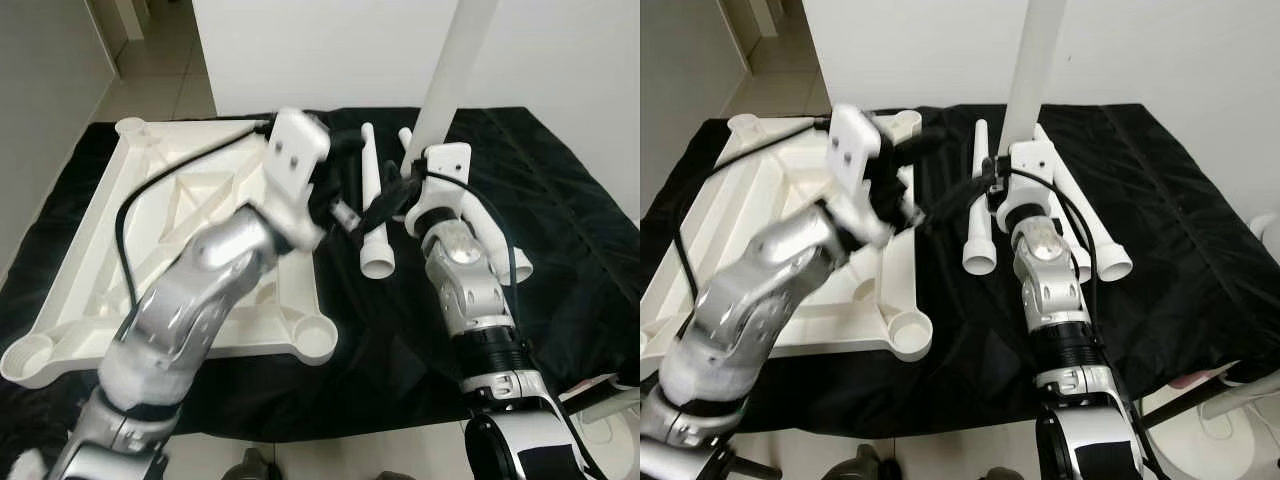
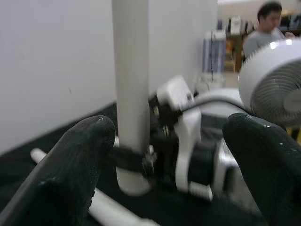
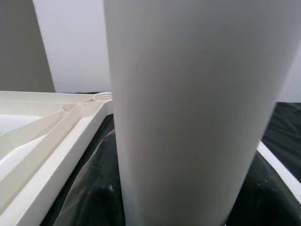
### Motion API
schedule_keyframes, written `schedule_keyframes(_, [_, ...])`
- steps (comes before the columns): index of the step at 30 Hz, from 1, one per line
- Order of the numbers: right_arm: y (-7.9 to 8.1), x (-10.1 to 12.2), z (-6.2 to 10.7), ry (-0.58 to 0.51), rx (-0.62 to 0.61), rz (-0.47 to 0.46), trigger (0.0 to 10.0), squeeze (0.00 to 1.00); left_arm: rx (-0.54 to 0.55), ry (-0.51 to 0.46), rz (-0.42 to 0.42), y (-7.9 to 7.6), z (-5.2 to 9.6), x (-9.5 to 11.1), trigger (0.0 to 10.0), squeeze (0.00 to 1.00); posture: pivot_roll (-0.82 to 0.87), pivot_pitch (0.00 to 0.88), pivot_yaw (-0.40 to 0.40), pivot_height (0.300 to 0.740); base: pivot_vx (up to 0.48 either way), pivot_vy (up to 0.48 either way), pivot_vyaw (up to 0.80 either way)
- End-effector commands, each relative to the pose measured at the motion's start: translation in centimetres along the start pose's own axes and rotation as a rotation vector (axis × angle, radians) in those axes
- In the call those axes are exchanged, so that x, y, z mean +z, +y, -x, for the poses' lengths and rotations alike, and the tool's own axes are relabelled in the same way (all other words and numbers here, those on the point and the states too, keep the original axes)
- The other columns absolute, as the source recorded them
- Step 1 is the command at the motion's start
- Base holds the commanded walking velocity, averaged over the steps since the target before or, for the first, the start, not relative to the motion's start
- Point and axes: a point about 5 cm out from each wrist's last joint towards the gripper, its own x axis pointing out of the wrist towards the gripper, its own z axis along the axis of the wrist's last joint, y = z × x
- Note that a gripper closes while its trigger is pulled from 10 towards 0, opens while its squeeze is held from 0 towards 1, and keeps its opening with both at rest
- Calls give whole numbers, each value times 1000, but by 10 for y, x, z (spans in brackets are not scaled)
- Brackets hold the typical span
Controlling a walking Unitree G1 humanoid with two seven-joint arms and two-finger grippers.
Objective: Building children table
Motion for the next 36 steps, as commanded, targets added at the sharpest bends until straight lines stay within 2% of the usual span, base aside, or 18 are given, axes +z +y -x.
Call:
schedule_keyframes(1, [-2, 1, 2, -10, -11, 2, 10000, 0, -228, 14, 33, -13, 8, -5, 10000, 0, -107, 19, 80, 740, 0, 0, 0])
schedule_keyframes(2, [-2, 1, 2, -10, -11, 2, 10000, 0, -228, 14, 33, -13, 8, -5, 10000, 0, -107, 19, 80, 740, 0, 0, 0])
schedule_keyframes(5, [-6, 0, 6, -12, -33, 5, 10000, 0, -211, 83, 132, -13, 26, -23, 10000, 0, -118, 23, 97, 740, 0, 0, 0])
schedule_keyframes(8, [-7, 0, 6, -16, -39, 2, 10000, 0, -205, 100, 145, -11, 30, -28, 10000, 0, -118, 21, 95, 740, 0, 0, 0])
schedule_keyframes(10, [-7, 2, 5, -26, -43, -3, 10000, 0, -217, 157, 128, -5, 40, -45, 10000, 0, -119, 19, 98, 740, 0, 0, 0])
schedule_keyframes(17, [-11, 6, 3, -34, -41, 7, 10000, 0, -289, 253, 88, -4, 58, -59, 10000, 0, -117, 23, 98, 740, 0, 0, 0])
schedule_keyframes(18, [-11, 7, 2, -36, -41, 9, 10000, 0, -306, 273, 83, -4, 63, -61, 10000, 0, -117, 23, 98, 740, 0, 0, 0])
schedule_keyframes(20, [-14, 9, 2, -42, -42, 21, 10000, 0, -353, 372, 50, -1, 85, -71, 10000, 0, -110, 26, 102, 740, 0, 0, 0])
schedule_keyframes(23, [-15, 10, 2, -42, -43, 23, 10000, 0, -362, 395, 40, 0, 91, -73, 10000, 0, -110, 26, 102, 740, 0, 0, 0])
schedule_keyframes(24, [-16, 11, 1, -44, -43, 26, 10000, 0, -392, 452, 5, 0, 103, -77, 10000, 0, -109, 26, 105, 740, 0, 0, 0])
schedule_keyframes(28, [-17, 11, 1, -45, -44, 26, 10000, 0, -403, 493, -17, 0, 109, -81, 10000, 0, -103, 26, 106, 740, 0, 0, 0])
schedule_keyframes(32, [-17, 14, 0, -51, -39, 28, 10000, 0, -396, 577, -98, 1, 121, -95, 10000, 0, -94, 24, 95, 740, 0, 0, 0])
schedule_keyframes(36, [-17, 16, -2, -54, -33, 30, 10000, 0, -374, 594, -129, -1, 122, -102, 10000, 0, -94, 23, 86, 740, 0, 0, 0])
